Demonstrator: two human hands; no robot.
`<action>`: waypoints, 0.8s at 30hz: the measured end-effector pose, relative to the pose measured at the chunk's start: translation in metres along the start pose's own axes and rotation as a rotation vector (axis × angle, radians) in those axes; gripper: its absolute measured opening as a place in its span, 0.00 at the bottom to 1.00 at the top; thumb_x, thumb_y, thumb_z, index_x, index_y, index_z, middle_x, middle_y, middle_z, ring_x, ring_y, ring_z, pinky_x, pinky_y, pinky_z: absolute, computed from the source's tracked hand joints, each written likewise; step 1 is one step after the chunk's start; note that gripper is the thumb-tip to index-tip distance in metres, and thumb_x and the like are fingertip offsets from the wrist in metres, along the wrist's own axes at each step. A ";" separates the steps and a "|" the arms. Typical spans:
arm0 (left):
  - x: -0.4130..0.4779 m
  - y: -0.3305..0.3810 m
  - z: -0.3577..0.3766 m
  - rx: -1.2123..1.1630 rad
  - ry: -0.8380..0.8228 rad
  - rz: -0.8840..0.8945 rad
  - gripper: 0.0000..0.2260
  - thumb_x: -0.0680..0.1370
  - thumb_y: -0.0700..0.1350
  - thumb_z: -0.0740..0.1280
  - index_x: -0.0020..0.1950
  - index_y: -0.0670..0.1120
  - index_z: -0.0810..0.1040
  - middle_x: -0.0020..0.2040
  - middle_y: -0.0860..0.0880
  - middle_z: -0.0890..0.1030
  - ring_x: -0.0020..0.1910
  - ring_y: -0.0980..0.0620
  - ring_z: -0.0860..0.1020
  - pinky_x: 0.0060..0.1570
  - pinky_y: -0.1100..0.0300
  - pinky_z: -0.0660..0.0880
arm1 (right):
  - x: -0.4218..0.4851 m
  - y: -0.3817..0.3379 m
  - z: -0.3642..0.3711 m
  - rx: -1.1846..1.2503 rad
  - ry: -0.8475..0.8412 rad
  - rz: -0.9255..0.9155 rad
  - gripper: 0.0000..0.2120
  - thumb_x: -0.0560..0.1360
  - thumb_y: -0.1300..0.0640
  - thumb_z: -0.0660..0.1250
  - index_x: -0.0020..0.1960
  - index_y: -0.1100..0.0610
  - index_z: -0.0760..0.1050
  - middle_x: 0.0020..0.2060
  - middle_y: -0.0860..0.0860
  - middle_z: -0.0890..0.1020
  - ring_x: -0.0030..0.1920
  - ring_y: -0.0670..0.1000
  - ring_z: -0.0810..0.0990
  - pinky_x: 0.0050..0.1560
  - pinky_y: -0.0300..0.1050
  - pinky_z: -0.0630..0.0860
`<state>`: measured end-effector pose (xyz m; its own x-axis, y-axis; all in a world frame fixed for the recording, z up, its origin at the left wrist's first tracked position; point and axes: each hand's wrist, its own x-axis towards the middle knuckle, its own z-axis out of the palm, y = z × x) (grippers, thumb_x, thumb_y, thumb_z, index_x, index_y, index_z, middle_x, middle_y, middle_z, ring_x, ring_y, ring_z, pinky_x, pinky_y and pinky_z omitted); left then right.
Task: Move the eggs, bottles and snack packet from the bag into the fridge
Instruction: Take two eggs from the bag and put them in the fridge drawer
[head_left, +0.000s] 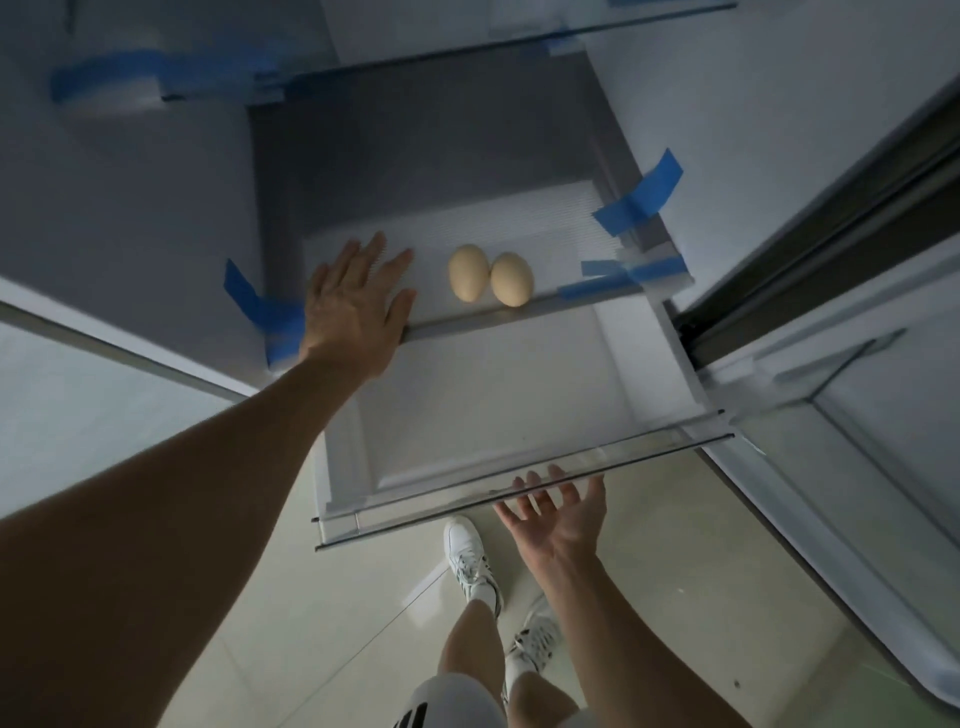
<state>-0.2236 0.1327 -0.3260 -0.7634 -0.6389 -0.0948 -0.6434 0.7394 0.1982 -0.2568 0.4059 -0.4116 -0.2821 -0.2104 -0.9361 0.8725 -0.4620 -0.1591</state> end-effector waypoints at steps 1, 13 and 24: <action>0.000 -0.001 0.001 0.006 0.004 0.004 0.22 0.85 0.55 0.51 0.79 0.56 0.58 0.81 0.49 0.55 0.80 0.46 0.52 0.78 0.47 0.47 | -0.003 0.000 -0.006 0.000 0.006 0.000 0.28 0.80 0.35 0.55 0.62 0.58 0.75 0.60 0.60 0.76 0.60 0.61 0.76 0.60 0.70 0.69; -0.001 0.004 -0.005 -0.009 0.017 0.001 0.22 0.85 0.54 0.53 0.79 0.53 0.62 0.80 0.47 0.59 0.80 0.44 0.55 0.76 0.46 0.51 | -0.025 0.013 -0.055 0.003 0.028 -0.021 0.18 0.79 0.41 0.57 0.48 0.56 0.73 0.41 0.57 0.75 0.42 0.57 0.76 0.52 0.59 0.76; -0.001 -0.001 -0.004 -0.033 0.036 0.027 0.22 0.84 0.54 0.54 0.78 0.54 0.62 0.80 0.47 0.60 0.80 0.44 0.55 0.76 0.45 0.52 | -0.021 0.005 -0.069 -0.126 0.018 -0.044 0.21 0.80 0.42 0.56 0.58 0.57 0.75 0.50 0.59 0.80 0.51 0.60 0.80 0.52 0.60 0.78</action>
<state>-0.2223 0.1314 -0.3227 -0.7777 -0.6263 -0.0542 -0.6198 0.7496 0.2321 -0.2191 0.4674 -0.4143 -0.3151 -0.1757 -0.9327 0.9029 -0.3583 -0.2375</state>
